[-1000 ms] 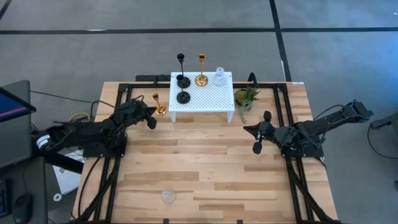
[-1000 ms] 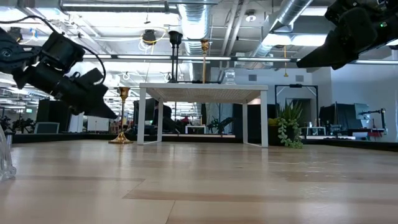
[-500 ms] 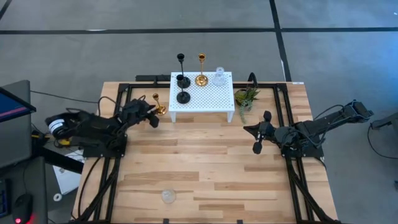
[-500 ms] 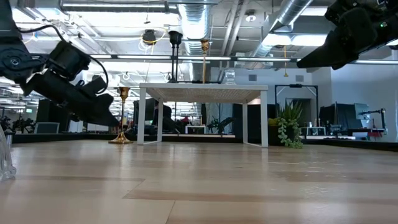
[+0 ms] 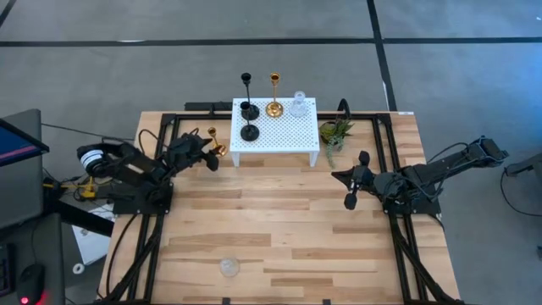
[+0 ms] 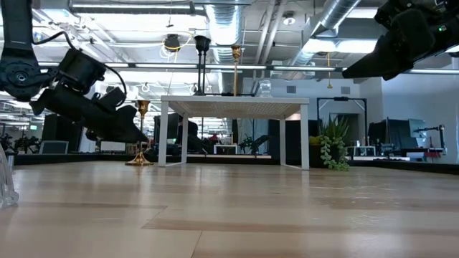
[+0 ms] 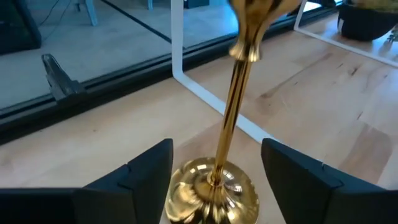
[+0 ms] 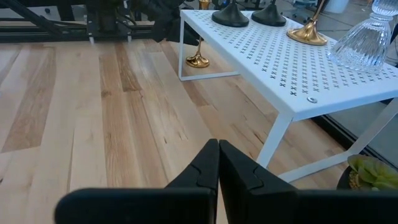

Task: Pick & Place candle stick holders
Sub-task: Put the gold candle holder on the shelf aligned with the other gold candle holder

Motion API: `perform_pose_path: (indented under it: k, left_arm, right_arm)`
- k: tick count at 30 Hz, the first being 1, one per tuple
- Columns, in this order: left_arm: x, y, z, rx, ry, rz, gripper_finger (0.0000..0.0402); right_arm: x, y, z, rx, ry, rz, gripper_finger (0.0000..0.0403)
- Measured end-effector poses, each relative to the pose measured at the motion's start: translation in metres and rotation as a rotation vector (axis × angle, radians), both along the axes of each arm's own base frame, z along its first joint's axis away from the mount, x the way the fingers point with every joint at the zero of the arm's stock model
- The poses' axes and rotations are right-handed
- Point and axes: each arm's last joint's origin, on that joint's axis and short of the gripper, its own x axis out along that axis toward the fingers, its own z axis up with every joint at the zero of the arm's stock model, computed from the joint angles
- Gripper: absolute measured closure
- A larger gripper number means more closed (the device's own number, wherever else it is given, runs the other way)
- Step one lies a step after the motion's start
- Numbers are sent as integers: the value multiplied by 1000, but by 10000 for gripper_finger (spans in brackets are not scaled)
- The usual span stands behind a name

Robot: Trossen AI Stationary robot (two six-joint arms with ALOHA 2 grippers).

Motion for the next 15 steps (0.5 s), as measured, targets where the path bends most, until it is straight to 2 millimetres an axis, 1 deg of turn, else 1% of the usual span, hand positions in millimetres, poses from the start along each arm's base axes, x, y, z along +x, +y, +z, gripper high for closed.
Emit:
perform_pose_path:
  k: [5,11,15]
  left_arm:
    - [5,4,-2,-13,10,1,165]
    - [19,16,2,-12,9,1,183]
    - [21,17,-1,-24,31,3,199]
  right_arm:
    - [0,0,0,0,0,0,403]
    - [0,0,0,2,-1,-1,403]
    - [0,0,0,2,-1,-1,403]
